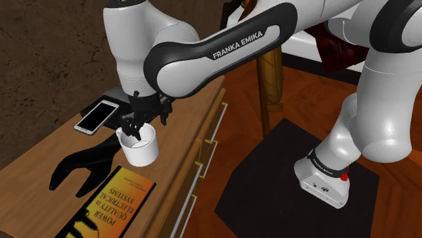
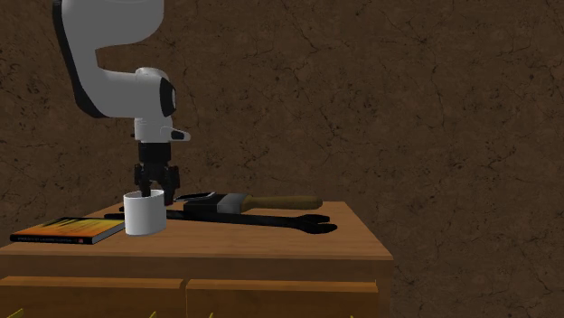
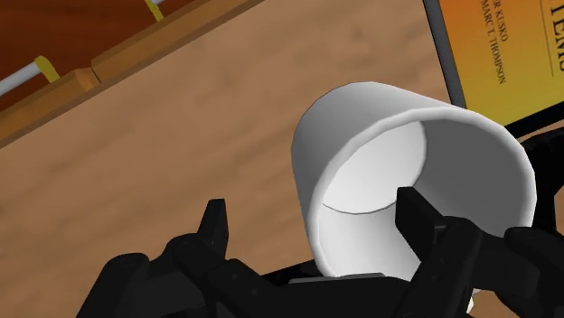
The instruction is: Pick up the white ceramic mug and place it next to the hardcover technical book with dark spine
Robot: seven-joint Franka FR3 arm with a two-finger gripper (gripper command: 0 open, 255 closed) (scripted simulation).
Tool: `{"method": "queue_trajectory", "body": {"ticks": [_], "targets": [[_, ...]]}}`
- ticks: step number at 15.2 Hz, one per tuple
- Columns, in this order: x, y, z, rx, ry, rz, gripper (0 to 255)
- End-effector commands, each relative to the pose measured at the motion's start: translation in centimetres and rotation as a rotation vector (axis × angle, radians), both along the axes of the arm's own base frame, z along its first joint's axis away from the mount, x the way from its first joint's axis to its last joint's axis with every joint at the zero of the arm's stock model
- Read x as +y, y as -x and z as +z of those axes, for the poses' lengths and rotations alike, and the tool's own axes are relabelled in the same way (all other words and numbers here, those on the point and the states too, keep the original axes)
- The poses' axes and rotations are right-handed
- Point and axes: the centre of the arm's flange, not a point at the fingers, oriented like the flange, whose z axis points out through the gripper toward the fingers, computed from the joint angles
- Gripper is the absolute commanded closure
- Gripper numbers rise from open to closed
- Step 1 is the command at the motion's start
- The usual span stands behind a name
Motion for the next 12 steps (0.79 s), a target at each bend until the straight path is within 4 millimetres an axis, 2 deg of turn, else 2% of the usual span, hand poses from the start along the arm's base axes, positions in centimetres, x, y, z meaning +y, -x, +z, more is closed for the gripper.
{"method": "queue_trajectory", "body": {"ticks": [1, 5, 12], "targets": [[0.0, 0.0, 0.0, 0.000, 0.000, 0.000, 0], [0.0, 0.0, 5.0, 0.000, 0.000, 0.000, 0], [0.0, 0.0, 5.0, 0.000, 0.000, 0.000, 0]]}}
